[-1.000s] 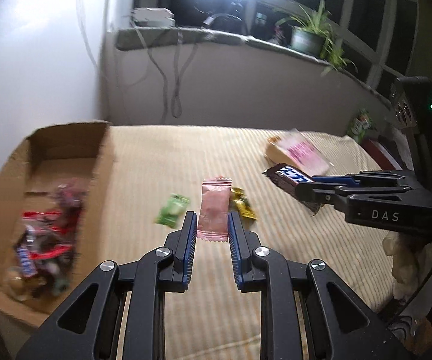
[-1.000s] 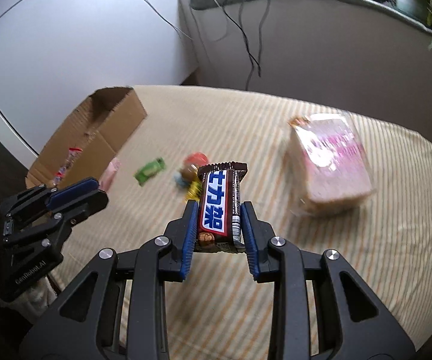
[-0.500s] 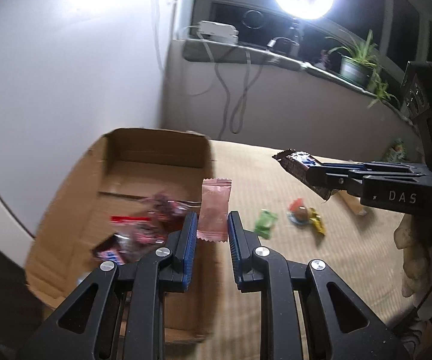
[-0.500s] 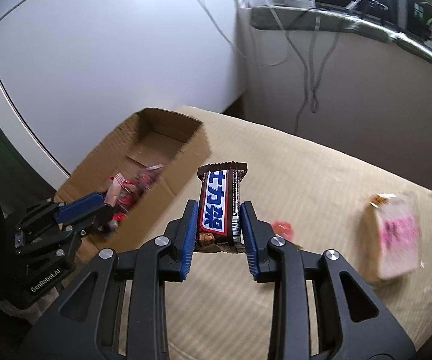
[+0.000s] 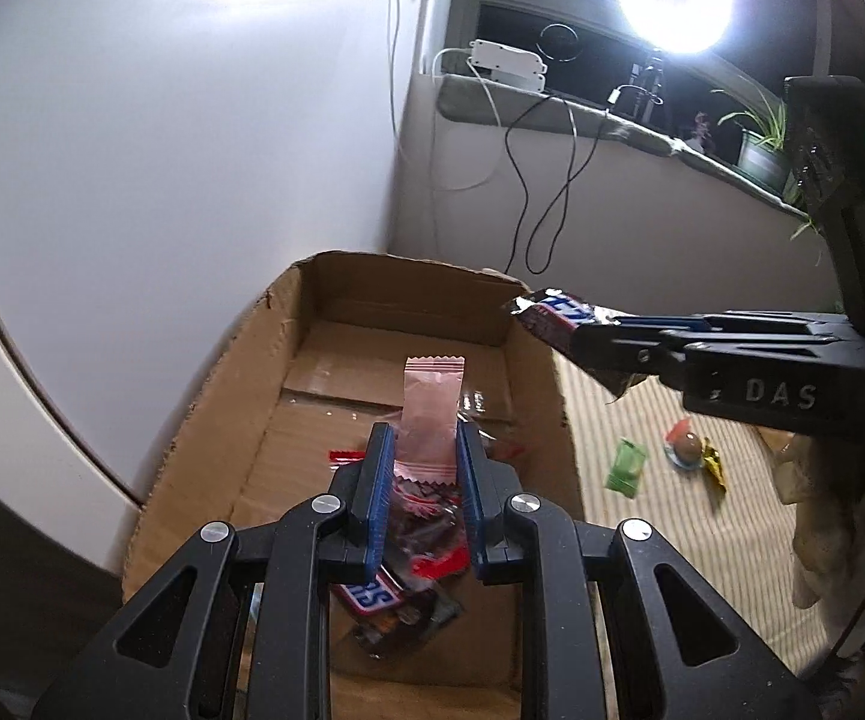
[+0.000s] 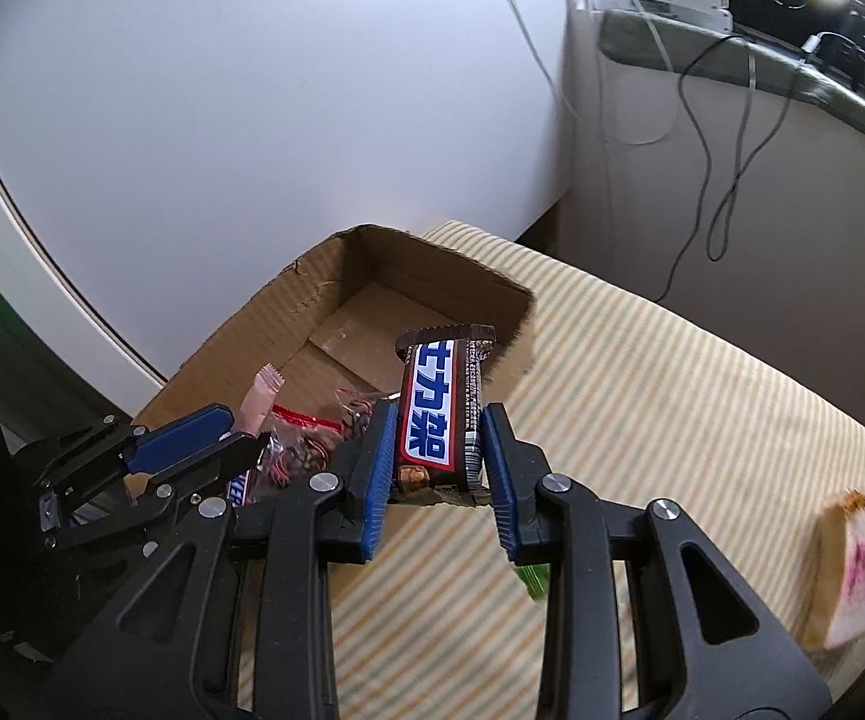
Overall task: Organize snacks
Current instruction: 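Carry the pink candy and Snickers bar into the box and open both tools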
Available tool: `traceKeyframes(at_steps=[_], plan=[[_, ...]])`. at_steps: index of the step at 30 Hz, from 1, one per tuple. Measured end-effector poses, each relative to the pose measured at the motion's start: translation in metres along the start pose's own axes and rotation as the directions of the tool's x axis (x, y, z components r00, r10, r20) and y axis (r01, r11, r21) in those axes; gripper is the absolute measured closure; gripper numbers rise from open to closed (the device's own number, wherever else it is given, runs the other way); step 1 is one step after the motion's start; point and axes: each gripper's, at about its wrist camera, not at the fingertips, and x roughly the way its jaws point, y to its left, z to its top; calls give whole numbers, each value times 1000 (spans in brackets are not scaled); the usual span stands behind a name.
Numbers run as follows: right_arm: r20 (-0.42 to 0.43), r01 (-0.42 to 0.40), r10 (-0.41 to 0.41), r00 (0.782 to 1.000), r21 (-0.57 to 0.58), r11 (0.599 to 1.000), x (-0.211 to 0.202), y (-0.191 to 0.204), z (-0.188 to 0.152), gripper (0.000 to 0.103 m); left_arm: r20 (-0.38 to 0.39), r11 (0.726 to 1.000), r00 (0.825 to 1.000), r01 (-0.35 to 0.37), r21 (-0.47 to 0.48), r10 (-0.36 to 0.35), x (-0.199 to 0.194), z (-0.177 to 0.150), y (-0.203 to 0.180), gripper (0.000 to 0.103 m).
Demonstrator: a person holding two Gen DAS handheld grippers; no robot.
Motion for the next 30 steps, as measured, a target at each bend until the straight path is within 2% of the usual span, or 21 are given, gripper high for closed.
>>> traceKeyframes(at_steps=[12,20,21,23,25,30], plan=[[-41,-34,34,999,-3,999,40,3,12,73,-14,1000,1000,-19,-15,19,14,3,9,83],[-44,-38,37,998,-24,999,44,10,13,72,-21,999,999,-34,-15,34,17,5,7,82],[-43,-34,33,999,-25,999,43,10,13,71,-21,999,999,-37,-16,37,17,5,7,82],[-37,-32,31,999,-26,999,41,10,14,53,-23,999,999,-46,-17,45,17,4,7,82],[-19,-20,19,1000,-28,999,37,10,14,44,-22,999,999,-49,-20,48,15,3,8,76],[2,-5,5,1000,-28,1000,23,7,15,44,-11,999,999,-48,-17,48,8,3,6,76]])
